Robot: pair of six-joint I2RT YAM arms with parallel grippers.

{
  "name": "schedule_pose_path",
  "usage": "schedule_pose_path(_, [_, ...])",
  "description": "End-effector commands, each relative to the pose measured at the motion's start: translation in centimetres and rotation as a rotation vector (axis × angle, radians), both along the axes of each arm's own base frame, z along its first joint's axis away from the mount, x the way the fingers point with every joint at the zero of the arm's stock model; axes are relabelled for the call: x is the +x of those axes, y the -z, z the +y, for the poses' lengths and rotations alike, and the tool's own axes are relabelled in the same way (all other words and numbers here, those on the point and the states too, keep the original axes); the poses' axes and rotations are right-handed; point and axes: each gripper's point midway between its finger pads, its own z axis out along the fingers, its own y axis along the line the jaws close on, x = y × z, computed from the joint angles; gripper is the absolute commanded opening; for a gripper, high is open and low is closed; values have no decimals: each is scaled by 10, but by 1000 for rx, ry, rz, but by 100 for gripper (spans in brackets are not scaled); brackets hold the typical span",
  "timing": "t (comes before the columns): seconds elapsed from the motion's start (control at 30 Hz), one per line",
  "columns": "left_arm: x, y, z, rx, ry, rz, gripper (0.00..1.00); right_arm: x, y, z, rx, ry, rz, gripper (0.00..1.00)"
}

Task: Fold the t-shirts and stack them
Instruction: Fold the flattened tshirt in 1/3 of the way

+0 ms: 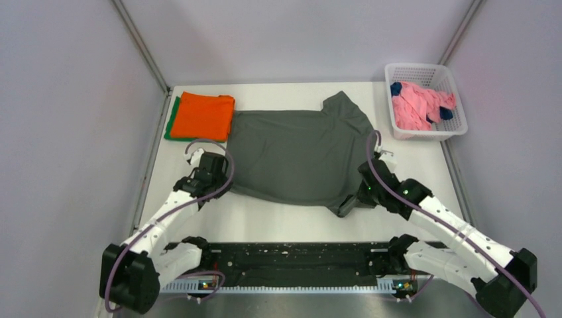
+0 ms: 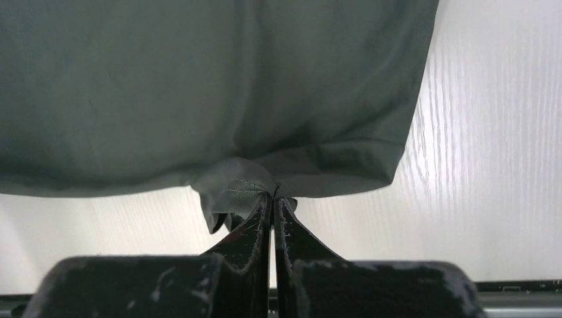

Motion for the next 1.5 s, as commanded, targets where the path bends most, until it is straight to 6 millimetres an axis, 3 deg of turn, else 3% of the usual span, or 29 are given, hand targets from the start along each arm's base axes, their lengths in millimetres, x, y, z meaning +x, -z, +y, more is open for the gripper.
schedule_pose_path(0.0, [47,-26,0,19,-5,-80,0,61,-47,11,24,-26,-182,0])
schedule_pose_path(0.17, [81,-37,5,27,-18,-79,0,104,-62,6,14,8,-221,0])
schedule_pose_path(0.33, [114,-41,11,49,-27,-76,0,139,-60,4,32,18,-211,0])
schedule_pose_path(0.57, [152,-24,18,82,-43,7,0,194,-52,3,20,17,-212,0])
schedule_pose_path(0.7, [171,-17,18,100,-40,36,0,229,-51,-2,-70,-61,-231,0])
schedule_pose_path(0.83, [182,-7,12,87,-11,90,0,268,-46,5,-119,-279,-222,0])
schedule_pose_path(0.97, [188,5,11,88,-8,130,0,289,-13,18,-126,-547,-82,0])
schedule_pose_path(1.07, [189,8,13,100,-16,140,0,304,11,14,-189,-617,5,0])
schedule_pose_path(1.1, [190,7,16,109,-22,142,8,311,16,11,-207,-604,17,2])
schedule_pose_path(1.2, [189,-4,27,150,-68,150,40,331,14,1,-254,-507,1,45])
schedule_pose_path(1.27, [186,-17,33,166,-107,139,45,337,1,-6,-271,-415,-28,54])
schedule_pose_path(1.37, [177,-39,39,164,-161,91,63,328,-21,-12,-238,-293,-89,69])
schedule_pose_path(1.43, [170,-52,38,145,-172,43,95,317,-34,-4,-161,-269,-163,84])
schedule_pose_path(1.47, [168,-56,34,129,-158,23,98,306,-34,6,-93,-286,-186,95])
